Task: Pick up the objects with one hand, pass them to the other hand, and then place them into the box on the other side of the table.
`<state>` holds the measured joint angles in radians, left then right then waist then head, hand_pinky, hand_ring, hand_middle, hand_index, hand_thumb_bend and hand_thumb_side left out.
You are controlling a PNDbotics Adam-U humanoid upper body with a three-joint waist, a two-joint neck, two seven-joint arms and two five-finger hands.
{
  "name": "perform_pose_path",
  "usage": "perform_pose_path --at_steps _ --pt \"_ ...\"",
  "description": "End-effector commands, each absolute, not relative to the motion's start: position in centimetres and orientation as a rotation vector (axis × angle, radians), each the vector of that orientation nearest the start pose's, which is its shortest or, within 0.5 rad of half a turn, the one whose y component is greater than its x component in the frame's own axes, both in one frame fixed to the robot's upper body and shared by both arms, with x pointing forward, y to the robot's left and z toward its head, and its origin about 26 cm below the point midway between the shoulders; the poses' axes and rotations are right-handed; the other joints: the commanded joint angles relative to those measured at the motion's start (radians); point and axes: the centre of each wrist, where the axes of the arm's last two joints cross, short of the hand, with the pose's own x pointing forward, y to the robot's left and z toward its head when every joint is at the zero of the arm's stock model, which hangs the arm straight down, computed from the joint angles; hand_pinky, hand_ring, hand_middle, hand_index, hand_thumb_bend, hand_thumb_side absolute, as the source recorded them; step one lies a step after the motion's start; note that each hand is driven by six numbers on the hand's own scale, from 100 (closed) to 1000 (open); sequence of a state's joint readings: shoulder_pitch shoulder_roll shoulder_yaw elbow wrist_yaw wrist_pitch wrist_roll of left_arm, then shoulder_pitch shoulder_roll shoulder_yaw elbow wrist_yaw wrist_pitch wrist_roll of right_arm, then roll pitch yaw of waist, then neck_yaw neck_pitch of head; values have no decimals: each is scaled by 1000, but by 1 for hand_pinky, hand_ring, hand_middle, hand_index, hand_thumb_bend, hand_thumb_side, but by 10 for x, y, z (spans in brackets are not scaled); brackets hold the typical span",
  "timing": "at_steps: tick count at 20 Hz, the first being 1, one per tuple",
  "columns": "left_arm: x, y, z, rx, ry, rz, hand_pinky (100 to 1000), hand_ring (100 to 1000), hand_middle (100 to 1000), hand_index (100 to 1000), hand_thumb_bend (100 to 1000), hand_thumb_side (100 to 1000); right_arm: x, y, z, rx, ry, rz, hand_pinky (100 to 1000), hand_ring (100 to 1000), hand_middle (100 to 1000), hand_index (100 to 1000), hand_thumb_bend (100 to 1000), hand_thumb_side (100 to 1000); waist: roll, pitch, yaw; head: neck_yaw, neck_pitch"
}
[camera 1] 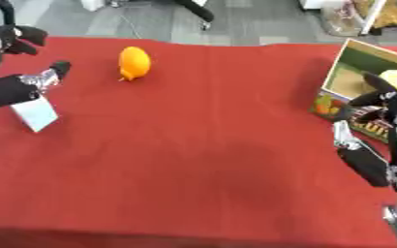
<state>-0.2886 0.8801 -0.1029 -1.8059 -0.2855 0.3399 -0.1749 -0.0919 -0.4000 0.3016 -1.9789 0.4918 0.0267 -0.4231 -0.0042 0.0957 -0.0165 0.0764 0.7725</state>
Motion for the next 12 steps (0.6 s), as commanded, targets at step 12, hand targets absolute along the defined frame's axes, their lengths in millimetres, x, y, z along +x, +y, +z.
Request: perform_pose_path --at_steps 12 --pt "362 397 201 989 -996 -933 834 763 753 858 571 508 262 -220 118 -639 -2157 461 487 649 542 887 100 542 11 -21 -20 12 -3"
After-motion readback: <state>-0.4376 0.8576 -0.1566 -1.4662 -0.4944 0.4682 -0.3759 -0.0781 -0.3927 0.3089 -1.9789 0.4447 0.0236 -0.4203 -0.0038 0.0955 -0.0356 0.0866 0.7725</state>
